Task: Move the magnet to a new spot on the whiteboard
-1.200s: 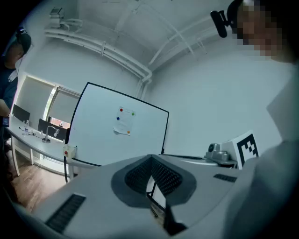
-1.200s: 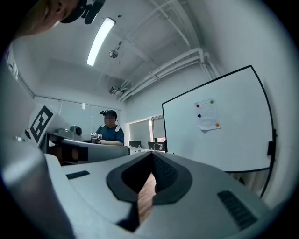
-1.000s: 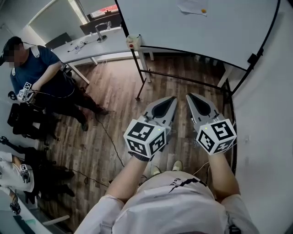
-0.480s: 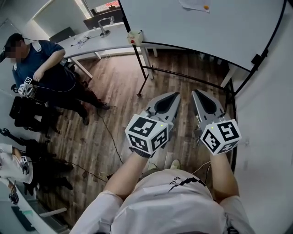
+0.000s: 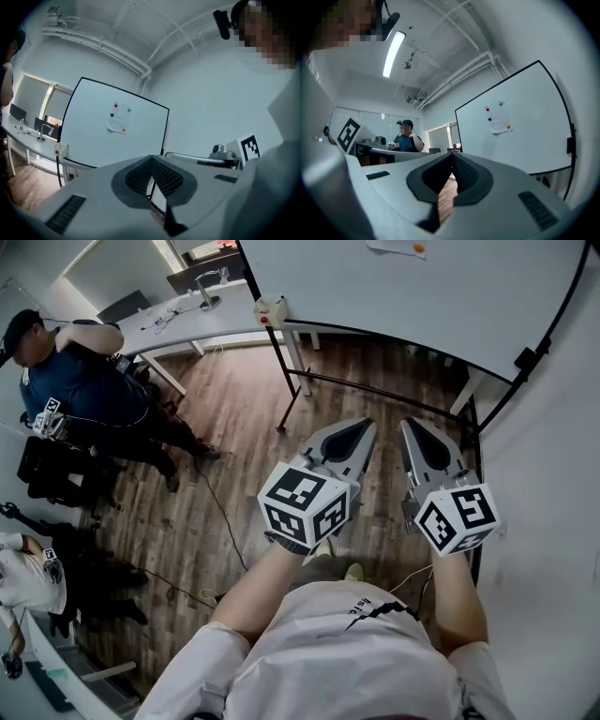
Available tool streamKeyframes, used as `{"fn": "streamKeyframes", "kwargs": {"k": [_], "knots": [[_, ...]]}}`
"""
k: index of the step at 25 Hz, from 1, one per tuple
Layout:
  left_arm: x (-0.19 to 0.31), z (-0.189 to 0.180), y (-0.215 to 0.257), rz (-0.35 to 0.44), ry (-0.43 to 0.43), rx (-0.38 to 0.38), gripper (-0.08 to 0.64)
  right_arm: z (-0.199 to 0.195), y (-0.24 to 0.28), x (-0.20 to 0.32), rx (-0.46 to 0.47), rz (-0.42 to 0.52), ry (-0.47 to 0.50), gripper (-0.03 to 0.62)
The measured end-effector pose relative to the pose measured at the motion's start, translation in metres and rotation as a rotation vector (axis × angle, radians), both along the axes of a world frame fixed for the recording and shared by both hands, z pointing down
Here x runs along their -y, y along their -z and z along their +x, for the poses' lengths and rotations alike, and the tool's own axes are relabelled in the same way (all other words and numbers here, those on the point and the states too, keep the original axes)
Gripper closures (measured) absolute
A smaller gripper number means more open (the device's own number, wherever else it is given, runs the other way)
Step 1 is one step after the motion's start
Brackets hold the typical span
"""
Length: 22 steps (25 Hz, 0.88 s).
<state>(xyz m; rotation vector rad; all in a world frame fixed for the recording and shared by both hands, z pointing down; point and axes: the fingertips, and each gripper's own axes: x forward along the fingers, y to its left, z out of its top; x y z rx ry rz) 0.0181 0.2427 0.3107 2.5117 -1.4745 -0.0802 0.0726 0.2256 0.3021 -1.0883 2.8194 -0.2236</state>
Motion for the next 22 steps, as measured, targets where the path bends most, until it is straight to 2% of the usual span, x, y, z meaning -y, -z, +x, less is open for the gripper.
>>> {"fn": "streamKeyframes", "kwargs": {"k": [6, 12, 22], "knots": [[0.026, 0.015, 0.000, -0.003, -0.054, -0.026, 0.549, 0.008, 0.003, 0.022, -0.024, 0.008, -0.043, 0.580], [0.068, 0.011, 0.000, 0.012, -0.085, -0.028, 0.549, 0.005, -0.001, 0.060, -0.033, 0.011, -0.079, 0.580], [0.165, -0.030, 0.005, 0.035, -0.128, -0.026, 0.549, -0.037, -0.003, 0.152, -0.053, 0.005, -0.144, 0.580]]}}
